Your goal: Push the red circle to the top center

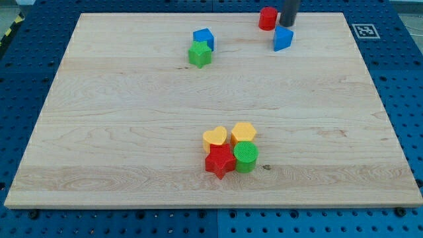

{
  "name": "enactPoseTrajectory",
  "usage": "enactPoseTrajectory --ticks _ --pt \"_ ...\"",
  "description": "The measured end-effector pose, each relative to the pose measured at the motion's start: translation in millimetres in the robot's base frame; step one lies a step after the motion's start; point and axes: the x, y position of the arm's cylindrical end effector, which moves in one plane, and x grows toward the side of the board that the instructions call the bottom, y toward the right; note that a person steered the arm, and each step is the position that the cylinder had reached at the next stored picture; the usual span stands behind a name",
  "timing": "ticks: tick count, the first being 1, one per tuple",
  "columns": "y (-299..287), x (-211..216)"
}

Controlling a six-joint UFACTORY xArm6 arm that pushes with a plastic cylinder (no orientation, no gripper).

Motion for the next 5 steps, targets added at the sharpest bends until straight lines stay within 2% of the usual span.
enactPoseTrajectory --ticks 2,3,4,5 --pt "-88.7 -2.9" --pt "-62.1 -29.3" --pt "-66.0 -29.9" --pt "-115.4 -29.8"
